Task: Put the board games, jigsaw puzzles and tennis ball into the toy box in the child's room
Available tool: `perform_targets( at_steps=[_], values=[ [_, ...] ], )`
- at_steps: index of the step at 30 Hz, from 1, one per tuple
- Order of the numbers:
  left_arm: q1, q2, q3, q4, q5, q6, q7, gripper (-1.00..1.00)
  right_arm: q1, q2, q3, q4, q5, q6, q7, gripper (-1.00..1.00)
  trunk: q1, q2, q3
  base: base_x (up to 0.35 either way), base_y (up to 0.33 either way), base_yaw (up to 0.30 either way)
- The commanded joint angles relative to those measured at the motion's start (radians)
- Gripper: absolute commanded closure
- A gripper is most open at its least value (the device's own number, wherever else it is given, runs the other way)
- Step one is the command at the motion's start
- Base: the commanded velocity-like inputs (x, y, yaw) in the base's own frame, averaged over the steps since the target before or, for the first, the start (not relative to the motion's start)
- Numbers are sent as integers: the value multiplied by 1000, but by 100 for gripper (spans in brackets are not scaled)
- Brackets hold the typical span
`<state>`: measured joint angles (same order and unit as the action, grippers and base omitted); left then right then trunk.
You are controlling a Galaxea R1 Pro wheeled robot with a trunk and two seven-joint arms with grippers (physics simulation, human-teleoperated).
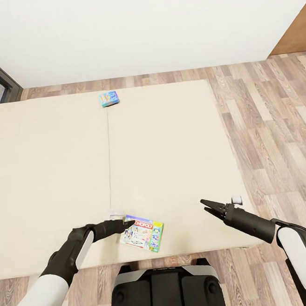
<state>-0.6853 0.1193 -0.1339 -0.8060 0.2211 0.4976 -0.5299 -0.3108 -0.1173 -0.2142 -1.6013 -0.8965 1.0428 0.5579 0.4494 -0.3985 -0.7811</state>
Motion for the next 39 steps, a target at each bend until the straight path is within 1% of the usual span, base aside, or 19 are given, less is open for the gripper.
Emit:
perform_targets(
  at_steps=[1,9,28,39],
  values=[
    [0,1,-3,-1,9,8,2,-100,-1,-1,-2,0,7,4,8,-100,1,-2,-1,0,0,0],
    [0,-1,-3,-1,9,9,2,-100,-1,-3,-2,0,5,4,8,-100,1,-2,-7,0,0,0],
    [0,-1,-4,-1,9,4,1,-100,-1,0,-1,0,4,4,10,-100,1,-2,-36,0,0,0],
    [0,-1,-4,-1,9,2,0,-100,-1,1,-2,0,4,4,10,-100,1,-2,-41,0,0,0]
  ],
)
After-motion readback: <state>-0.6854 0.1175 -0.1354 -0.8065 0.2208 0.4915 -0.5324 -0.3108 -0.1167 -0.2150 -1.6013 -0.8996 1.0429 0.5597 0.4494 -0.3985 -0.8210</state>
